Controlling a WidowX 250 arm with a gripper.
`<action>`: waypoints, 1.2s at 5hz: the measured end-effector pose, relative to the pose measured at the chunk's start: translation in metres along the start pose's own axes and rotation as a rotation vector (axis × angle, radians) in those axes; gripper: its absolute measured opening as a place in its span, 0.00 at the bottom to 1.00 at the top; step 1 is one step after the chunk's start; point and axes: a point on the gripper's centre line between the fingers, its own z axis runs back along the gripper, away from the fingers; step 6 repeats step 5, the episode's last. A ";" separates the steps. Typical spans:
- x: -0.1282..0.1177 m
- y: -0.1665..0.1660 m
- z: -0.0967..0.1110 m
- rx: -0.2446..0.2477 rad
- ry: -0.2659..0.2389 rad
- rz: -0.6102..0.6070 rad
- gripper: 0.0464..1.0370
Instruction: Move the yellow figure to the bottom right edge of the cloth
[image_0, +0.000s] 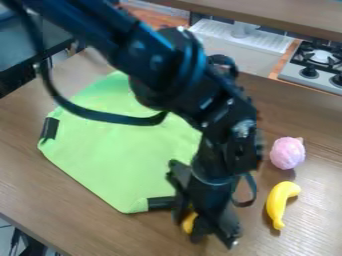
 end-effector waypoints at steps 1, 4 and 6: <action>0.004 -0.004 0.000 -0.021 0.001 -0.013 0.65; 0.002 0.046 0.072 -0.073 -0.088 0.028 0.96; 0.006 0.102 0.090 0.006 -0.099 0.097 0.96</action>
